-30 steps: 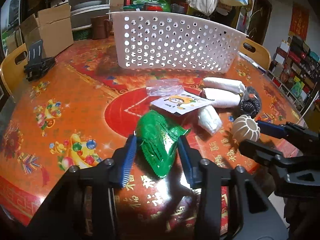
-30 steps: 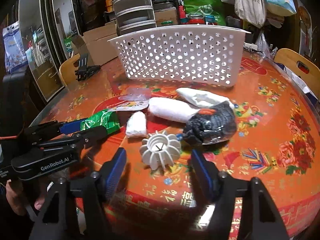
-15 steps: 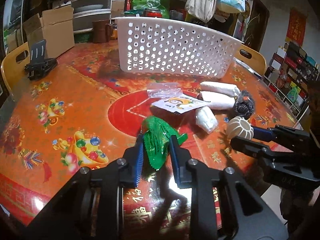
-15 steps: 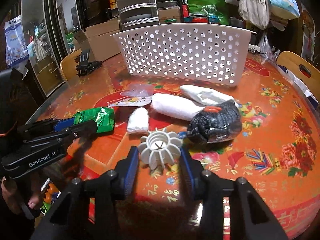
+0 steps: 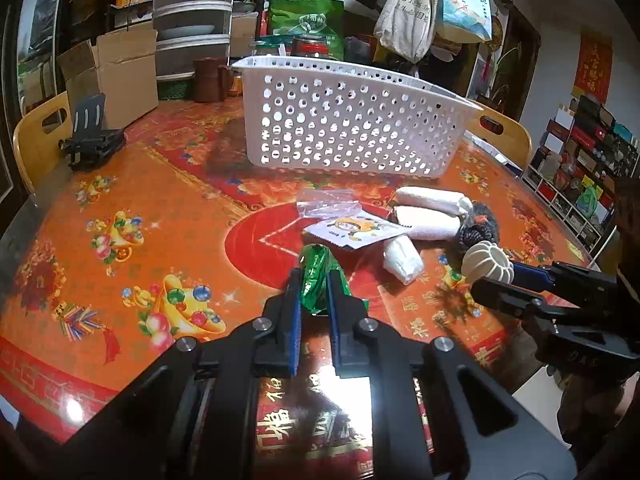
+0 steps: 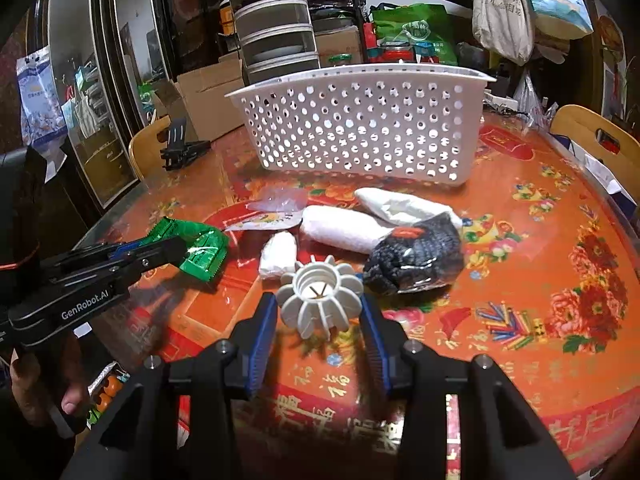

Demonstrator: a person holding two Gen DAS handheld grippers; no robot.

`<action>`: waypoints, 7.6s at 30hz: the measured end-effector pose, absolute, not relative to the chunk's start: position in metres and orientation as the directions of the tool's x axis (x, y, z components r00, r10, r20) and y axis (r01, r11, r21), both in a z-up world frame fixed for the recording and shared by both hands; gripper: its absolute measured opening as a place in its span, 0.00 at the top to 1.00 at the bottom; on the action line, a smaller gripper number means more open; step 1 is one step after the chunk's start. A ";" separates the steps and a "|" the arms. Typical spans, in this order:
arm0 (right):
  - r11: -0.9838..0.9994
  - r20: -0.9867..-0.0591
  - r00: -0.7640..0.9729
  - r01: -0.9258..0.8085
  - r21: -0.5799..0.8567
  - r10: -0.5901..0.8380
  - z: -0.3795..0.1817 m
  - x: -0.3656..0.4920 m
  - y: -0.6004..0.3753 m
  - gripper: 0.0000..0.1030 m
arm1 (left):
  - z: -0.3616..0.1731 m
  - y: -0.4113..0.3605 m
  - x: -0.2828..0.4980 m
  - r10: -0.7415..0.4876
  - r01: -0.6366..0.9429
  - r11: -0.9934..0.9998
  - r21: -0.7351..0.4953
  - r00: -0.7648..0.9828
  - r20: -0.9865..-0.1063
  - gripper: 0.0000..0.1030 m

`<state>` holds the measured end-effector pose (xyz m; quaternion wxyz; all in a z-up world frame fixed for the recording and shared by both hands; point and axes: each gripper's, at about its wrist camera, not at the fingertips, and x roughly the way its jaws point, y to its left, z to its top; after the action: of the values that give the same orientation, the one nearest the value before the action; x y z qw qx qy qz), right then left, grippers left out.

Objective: Organize soft objects
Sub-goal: 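Grasp the green packet with the left tool while the right tool grasps the white ribbed ball, then carry both items over the basket and open both tools to drop them, then withdraw both tools from the basket back toward the remaining items, then grasp the small white bundle with the left tool while the right tool grasps the black knitted item, then lift both held items and carry them over the basket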

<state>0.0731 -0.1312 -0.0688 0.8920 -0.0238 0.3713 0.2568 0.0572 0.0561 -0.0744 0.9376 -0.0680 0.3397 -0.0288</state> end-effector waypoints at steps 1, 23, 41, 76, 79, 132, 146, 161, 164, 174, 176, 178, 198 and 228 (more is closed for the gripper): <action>0.867 -0.671 0.596 -0.475 0.147 0.440 -0.066 0.072 -0.133 0.60 | -0.072 0.056 0.057 -0.102 0.010 0.989 -0.148 0.771 -0.629 0.90; 0.864 -0.610 0.660 -0.496 0.084 0.439 0.031 0.123 -0.160 0.60 | 0.047 0.049 0.096 -0.135 0.080 0.988 -0.133 0.864 -0.484 0.90; 0.902 -0.770 0.576 -0.431 -0.002 0.274 0.059 0.308 -0.114 0.60 | 0.090 0.044 0.309 -0.110 0.029 0.991 -0.130 0.724 -0.680 0.90; 0.921 -0.804 0.553 -0.389 -0.014 0.221 0.048 0.345 -0.121 0.00 | 0.053 0.062 0.331 -0.007 -0.039 0.998 -0.045 0.666 -0.746 0.10; 0.922 -0.801 0.552 -0.387 0.000 0.231 0.050 0.342 -0.126 0.00 | 0.058 0.066 0.324 -0.002 -0.052 0.997 -0.049 0.667 -0.745 0.08; 0.894 -0.702 0.580 -0.405 0.192 0.413 -0.043 0.098 -0.197 0.08 | -0.058 -0.005 0.074 -0.087 0.028 0.995 -0.092 0.674 -0.734 0.08; 0.891 -0.731 0.541 -0.402 0.211 0.417 -0.062 0.105 -0.195 0.12 | -0.079 -0.020 0.105 -0.063 0.007 0.997 -0.077 0.653 -0.755 0.28; 0.876 -0.759 0.508 -0.453 0.168 0.408 -0.069 0.133 -0.165 0.12 | -0.089 -0.018 0.108 -0.107 0.051 0.994 -0.097 0.652 -0.751 0.68; 0.877 -0.762 0.509 -0.454 0.156 0.399 -0.071 0.139 -0.161 0.12 | -0.089 -0.013 0.104 -0.117 0.053 0.993 -0.109 0.657 -0.744 0.68; 0.880 -0.773 0.512 -0.459 0.122 0.374 -0.078 0.148 -0.151 0.17 | -0.088 -0.001 0.081 -0.112 0.067 0.994 -0.091 0.671 -0.733 0.69; 0.881 -0.779 0.512 -0.461 0.106 0.362 -0.079 0.147 -0.149 0.21 | -0.089 0.002 0.079 -0.107 0.063 0.994 -0.087 0.672 -0.733 0.69; 0.882 -0.779 0.519 -0.462 0.092 0.353 -0.079 0.146 -0.148 0.29 | -0.090 0.005 0.076 -0.105 0.061 0.994 -0.087 0.673 -0.732 0.69; 0.887 -0.691 0.605 -0.447 0.115 0.395 -0.030 0.095 -0.178 0.39 | -0.055 0.022 0.047 -0.094 0.055 0.995 -0.079 0.733 -0.673 0.77; 0.886 -0.698 0.585 -0.436 0.158 0.412 -0.038 0.095 -0.186 0.39 | -0.097 0.032 0.077 -0.069 0.016 0.997 -0.081 0.692 -0.719 0.68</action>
<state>0.0951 -0.1858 -0.0381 0.8901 -0.0154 0.3882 0.2384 0.0765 0.0316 -0.0967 0.9190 -0.0342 0.3920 -0.0230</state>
